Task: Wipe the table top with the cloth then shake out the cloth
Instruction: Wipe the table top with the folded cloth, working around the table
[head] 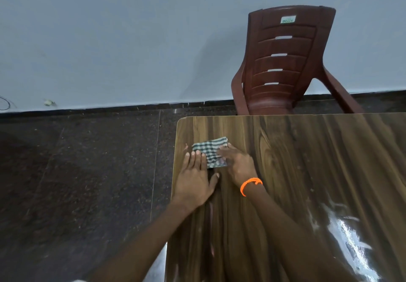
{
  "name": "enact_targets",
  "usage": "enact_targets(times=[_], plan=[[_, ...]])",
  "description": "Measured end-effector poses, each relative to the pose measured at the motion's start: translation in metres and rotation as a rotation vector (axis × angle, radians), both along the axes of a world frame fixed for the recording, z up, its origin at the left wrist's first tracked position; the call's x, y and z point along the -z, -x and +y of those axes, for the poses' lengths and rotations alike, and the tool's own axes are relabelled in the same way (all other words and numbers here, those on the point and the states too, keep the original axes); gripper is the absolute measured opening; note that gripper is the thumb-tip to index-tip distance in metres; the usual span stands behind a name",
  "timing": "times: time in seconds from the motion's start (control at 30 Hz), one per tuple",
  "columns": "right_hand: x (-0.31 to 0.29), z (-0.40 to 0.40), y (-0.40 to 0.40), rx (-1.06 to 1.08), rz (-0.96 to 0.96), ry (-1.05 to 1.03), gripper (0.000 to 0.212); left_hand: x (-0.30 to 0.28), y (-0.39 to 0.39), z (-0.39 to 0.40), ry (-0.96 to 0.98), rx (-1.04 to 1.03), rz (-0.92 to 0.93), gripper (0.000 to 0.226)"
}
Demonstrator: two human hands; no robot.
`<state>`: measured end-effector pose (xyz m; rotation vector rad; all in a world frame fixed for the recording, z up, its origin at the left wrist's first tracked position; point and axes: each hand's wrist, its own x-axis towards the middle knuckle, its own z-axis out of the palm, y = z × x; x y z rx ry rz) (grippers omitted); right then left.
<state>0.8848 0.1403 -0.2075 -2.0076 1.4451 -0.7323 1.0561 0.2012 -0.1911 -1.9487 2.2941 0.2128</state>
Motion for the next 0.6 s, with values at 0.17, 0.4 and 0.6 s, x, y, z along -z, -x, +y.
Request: enact_targets(times=[0.17,0.4,0.6], plan=[[0.002,0.005,0.036,-0.036,0.051,0.011,0.044,-0.005,0.042,0.018,-0.041,-0.021,0.027,0.089],[0.002,-0.028,0.011,0.225,0.041,-0.057,0.036,-0.001,0.029,-0.032,0.024,0.013,-0.016,0.09],[-0.002,0.004,-0.013,0.109,0.06,-0.079,0.04,0.001,-0.003,-0.003,0.0,0.006,-0.03,0.091]])
